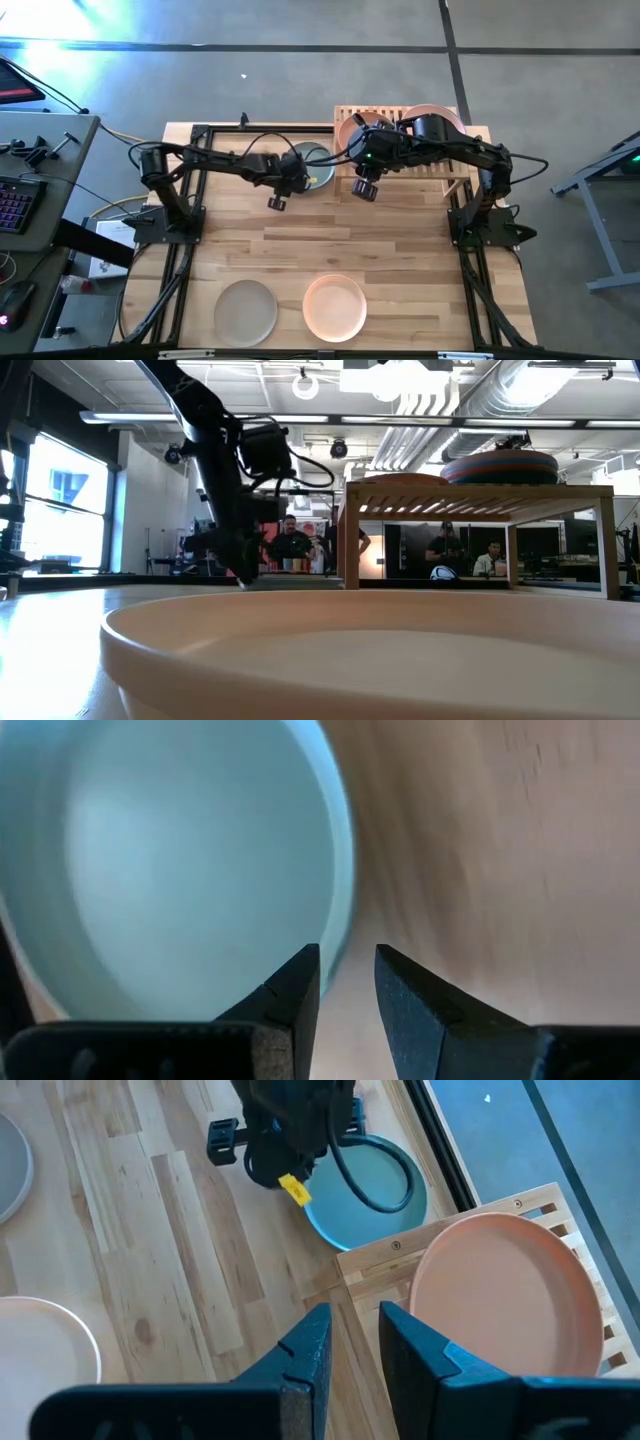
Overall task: Place and stack plates onto a shelf
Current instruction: Stack the light blue plate on the top of the light brown plate on the shelf
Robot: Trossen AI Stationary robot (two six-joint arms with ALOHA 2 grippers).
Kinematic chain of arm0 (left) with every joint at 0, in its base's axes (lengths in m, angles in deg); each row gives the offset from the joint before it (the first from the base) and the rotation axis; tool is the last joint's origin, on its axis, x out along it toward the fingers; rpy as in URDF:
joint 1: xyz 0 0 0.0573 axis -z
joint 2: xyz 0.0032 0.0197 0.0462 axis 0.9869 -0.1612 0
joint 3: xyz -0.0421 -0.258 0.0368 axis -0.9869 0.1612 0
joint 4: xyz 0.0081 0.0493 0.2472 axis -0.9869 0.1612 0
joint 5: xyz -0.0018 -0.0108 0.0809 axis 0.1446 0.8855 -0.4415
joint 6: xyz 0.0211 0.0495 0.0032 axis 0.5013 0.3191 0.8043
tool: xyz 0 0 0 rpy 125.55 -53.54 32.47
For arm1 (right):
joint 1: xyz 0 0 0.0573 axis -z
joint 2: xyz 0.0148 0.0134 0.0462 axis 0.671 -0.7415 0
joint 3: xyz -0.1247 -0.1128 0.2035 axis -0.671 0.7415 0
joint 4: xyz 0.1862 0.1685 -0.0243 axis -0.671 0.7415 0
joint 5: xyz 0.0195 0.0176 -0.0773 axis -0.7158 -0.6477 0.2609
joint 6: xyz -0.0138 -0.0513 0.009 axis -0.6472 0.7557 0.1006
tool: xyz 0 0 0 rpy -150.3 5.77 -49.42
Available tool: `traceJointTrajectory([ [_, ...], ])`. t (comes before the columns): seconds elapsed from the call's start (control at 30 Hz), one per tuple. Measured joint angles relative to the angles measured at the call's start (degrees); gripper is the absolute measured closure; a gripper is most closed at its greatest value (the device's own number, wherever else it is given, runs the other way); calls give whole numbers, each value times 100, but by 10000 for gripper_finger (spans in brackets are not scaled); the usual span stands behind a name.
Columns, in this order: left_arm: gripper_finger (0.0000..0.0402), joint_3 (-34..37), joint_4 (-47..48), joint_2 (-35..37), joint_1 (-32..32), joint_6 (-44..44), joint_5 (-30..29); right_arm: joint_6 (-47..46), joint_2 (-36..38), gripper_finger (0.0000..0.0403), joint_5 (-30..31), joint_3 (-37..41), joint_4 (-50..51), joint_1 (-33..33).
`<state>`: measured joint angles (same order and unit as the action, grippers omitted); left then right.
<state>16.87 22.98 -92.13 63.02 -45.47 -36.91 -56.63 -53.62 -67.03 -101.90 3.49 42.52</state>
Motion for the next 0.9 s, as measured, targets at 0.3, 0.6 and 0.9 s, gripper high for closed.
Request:
traceJointTrajectory([
  [0.3,312,-8,-188,-324,51,-157,-576,0,0,339,0,0,2,0],
  [0.6,337,-6,-154,-326,55,-110,-610,21,0,339,0,0,4,0],
  [0.9,395,-3,-126,-326,68,-96,-488,-7,0,339,0,0,7,0],
])
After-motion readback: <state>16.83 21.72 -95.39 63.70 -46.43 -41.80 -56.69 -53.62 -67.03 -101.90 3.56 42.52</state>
